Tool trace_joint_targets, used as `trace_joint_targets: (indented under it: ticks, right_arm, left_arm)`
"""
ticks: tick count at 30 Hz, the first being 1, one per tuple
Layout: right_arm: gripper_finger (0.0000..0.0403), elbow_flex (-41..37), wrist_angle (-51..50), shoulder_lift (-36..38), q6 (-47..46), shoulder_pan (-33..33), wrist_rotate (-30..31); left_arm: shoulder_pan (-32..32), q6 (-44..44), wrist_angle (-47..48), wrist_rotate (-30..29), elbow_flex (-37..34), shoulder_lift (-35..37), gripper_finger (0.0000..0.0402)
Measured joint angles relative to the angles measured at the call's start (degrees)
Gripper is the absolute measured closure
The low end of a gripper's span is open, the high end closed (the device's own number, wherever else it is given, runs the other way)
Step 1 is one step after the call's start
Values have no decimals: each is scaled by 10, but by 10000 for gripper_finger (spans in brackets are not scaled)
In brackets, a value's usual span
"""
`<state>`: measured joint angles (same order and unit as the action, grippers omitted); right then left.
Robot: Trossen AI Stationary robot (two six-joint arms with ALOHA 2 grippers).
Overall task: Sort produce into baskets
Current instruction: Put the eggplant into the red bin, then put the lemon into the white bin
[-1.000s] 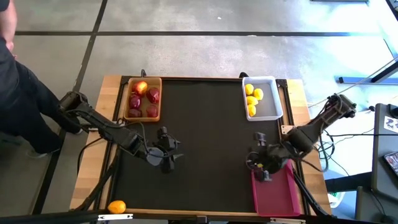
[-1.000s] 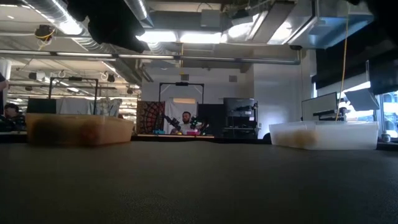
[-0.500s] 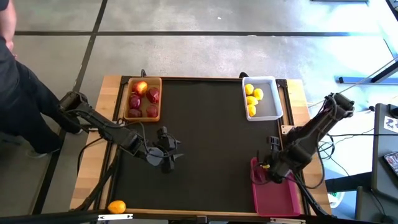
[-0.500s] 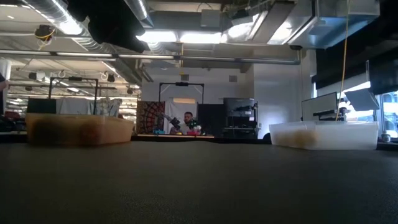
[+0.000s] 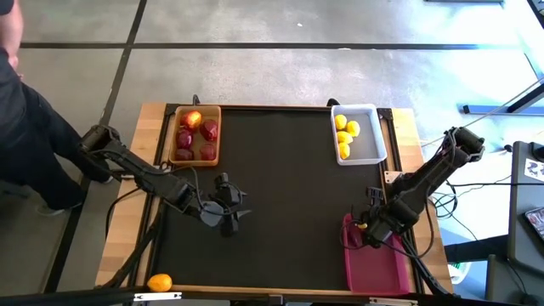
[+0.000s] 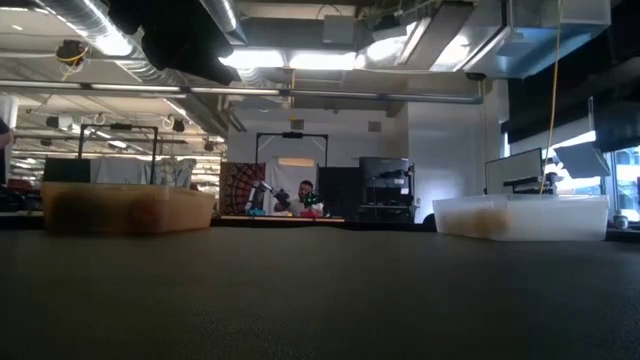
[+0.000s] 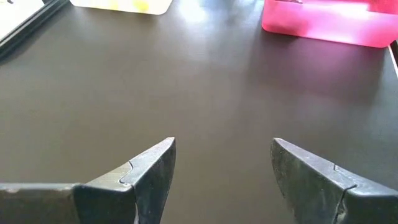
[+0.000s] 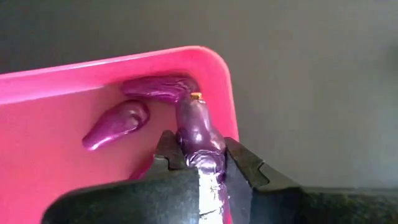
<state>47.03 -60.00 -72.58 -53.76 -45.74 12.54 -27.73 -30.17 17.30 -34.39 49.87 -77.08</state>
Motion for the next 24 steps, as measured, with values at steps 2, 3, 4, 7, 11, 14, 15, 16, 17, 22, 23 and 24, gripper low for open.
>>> trace_joint_targets:
  ticks: [2, 3, 4, 7, 11, 14, 15, 16, 17, 22, 23, 24]
  right_arm:
    - [376, 0, 3, 0, 0, 0, -2]
    - [371, 0, 2, 0, 0, 0, -2]
    - [364, 0, 2, 0, -2, 0, -2]
    - [326, 0, 1, 0, -14, 0, -3]
    - [265, 0, 1, 0, -14, 0, -22]
    - [232, 11, -1, 0, -14, 0, -32]
    - [224, 17, -1, 0, -14, 0, -32]
    - [218, 25, -1, 0, -13, 0, -31]
    - [213, 34, -2, 0, -12, 0, -30]
    - [204, 86, 5, 0, 16, 0, 44]
    - [203, 94, 12, 0, 27, 0, 66]
    - [203, 100, 23, 0, 38, 0, 88]
  left_arm:
    - [0, 0, 0, 0, 0, 0, 144]
    - [0, 0, 0, 0, 0, 0, 144]
    - [0, -1, 0, 0, 0, 0, 144]
    - [0, -2, 0, 0, 0, 0, 144]
    - [0, 1, 0, 0, 0, 0, 144]
    - [0, 1, 0, 0, 0, 0, 144]
    - [0, 1, 0, 0, 0, 0, 144]
    - [0, 1, 0, 0, 0, 0, 144]
    - [0, 1, -2, 0, 0, 0, 144]
    - [0, 1, -5, 0, 0, 0, 144]
    - [0, 1, -5, 2, 0, 0, 144]
    - [0, 1, -5, 9, 0, 0, 144]
